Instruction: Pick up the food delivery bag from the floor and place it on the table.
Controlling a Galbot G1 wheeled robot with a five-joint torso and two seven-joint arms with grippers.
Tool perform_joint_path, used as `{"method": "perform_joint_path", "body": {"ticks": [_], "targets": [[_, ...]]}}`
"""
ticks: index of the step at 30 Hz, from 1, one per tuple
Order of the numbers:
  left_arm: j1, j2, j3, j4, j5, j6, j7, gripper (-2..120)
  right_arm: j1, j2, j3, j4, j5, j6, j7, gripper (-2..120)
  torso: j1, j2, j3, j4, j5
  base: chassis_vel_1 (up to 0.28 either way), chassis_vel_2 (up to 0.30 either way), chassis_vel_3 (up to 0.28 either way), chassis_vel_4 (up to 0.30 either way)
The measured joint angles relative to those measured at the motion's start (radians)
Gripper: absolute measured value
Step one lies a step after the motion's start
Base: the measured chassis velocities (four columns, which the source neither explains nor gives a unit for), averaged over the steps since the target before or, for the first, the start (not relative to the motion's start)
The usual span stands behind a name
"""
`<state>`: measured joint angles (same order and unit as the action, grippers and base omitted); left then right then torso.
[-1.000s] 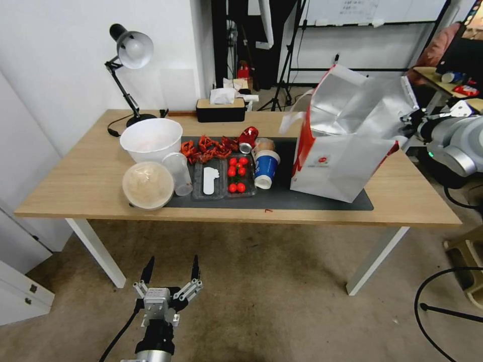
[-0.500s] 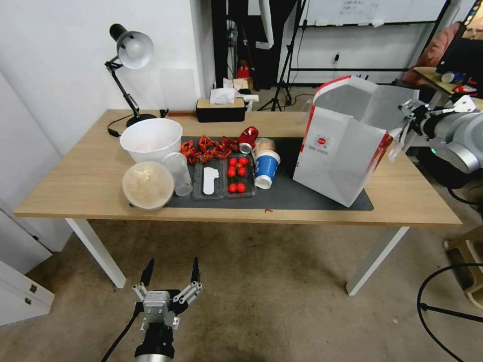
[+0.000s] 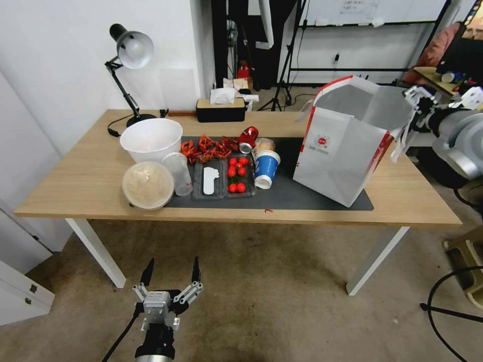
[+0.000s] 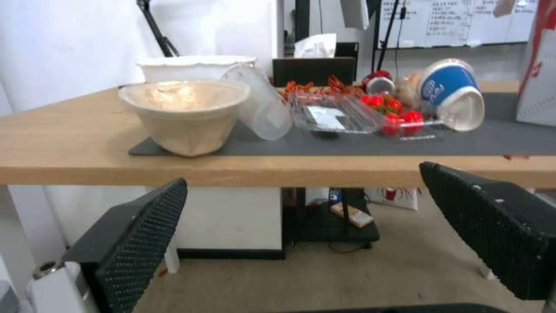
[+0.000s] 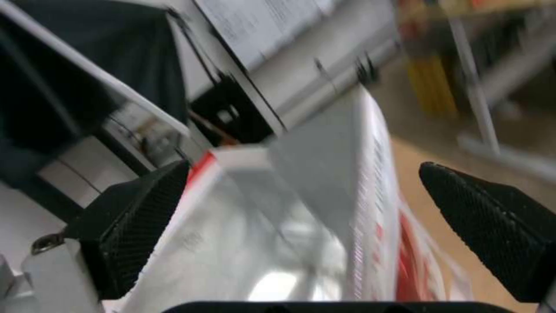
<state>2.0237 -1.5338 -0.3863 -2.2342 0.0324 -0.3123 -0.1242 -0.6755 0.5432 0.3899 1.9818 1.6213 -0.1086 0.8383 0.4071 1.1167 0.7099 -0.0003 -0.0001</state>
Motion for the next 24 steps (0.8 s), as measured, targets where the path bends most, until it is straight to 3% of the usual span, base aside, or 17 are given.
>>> {"method": "perform_joint_path", "body": {"ticks": [4, 7, 10, 16, 24], "targets": [[-0.001, 0.001, -0.001, -0.009, -0.006, 0.000, -0.003, 100, -0.092, -0.024, 0.025, 0.057, -0.155, 0.042, -0.121, 100, 0.000, 0.000, 0.000, 0.0002, -0.0002, 0.000, 0.000, 0.000, 0.000], [-0.002, 0.003, -0.002, -0.019, -0.016, 0.001, -0.008, 100, -0.275, -0.058, 0.075, 0.151, -0.324, 0.084, -0.294, 100, 0.000, 0.000, 0.000, -0.0001, 0.0000, 0.000, 0.000, 0.000, 0.000], [0.000, 0.005, -0.004, -0.027, -0.026, 0.003, -0.007, 100, -0.364, -0.068, 0.094, 0.210, -0.412, 0.092, -0.351, 100, 0.000, 0.000, 0.000, 0.0001, 0.0000, 0.000, 0.000, 0.000, 0.000], [0.010, 0.008, -0.008, -0.039, -0.025, 0.012, -0.006, 100, -0.552, -0.046, 0.099, 0.301, -0.635, 0.138, -0.437, 100, 0.000, 0.000, 0.000, 0.0000, 0.0000, 0.000, 0.000, 0.000, 0.000], [0.019, 0.006, -0.009, -0.059, -0.019, 0.025, -0.009, 100, -0.716, 0.015, 0.062, 0.364, -0.846, 0.218, -0.446, 100, 0.000, 0.000, 0.000, 0.0004, 0.0000, 0.000, 0.000, 0.000, 0.000]]}}
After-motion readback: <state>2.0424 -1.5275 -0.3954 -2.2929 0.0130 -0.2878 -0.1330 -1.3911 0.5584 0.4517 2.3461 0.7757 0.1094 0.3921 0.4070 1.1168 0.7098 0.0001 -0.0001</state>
